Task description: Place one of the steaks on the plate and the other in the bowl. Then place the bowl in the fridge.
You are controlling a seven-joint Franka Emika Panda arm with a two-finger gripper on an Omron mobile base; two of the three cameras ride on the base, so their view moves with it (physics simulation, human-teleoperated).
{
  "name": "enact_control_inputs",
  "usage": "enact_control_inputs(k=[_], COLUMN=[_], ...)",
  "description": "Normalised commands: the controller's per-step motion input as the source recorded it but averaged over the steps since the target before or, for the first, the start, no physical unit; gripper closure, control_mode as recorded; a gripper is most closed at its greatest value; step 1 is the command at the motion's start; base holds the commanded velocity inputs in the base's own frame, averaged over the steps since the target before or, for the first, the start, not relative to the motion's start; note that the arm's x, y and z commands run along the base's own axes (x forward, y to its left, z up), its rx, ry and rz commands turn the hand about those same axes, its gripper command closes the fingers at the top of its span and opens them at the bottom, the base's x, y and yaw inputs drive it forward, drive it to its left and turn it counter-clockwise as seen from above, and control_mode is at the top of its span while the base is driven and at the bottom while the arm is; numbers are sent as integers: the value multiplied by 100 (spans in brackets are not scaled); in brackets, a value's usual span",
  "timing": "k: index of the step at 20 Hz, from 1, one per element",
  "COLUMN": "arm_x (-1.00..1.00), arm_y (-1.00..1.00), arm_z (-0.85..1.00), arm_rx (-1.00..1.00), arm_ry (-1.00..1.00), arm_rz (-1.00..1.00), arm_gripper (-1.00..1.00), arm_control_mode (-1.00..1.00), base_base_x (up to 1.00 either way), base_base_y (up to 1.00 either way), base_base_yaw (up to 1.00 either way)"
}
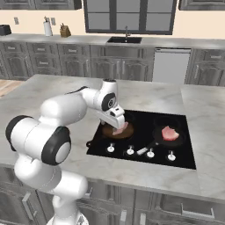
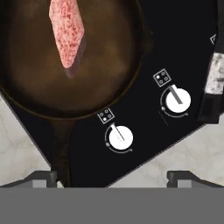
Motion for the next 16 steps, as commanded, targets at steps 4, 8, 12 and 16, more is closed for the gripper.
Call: enact_control_inputs(k=[4,8,12,16], arm_x=[31,29,29,33], arm_y=[-4,-5,-6,-6], arm_z=[-28,-24,-21,-21], arm_rx=[0,0,0,0], arm_ry=[0,0,0,0], arm_rz=[0,0,0,0], arm_gripper=[-100,-100,-100,-100], arm_control_mode=[-100,-100,-100,-100], base_base_x=[0,0,0,0], base_base_y=[0,0,0,0], base_base_yaw=[0,0,0,0])
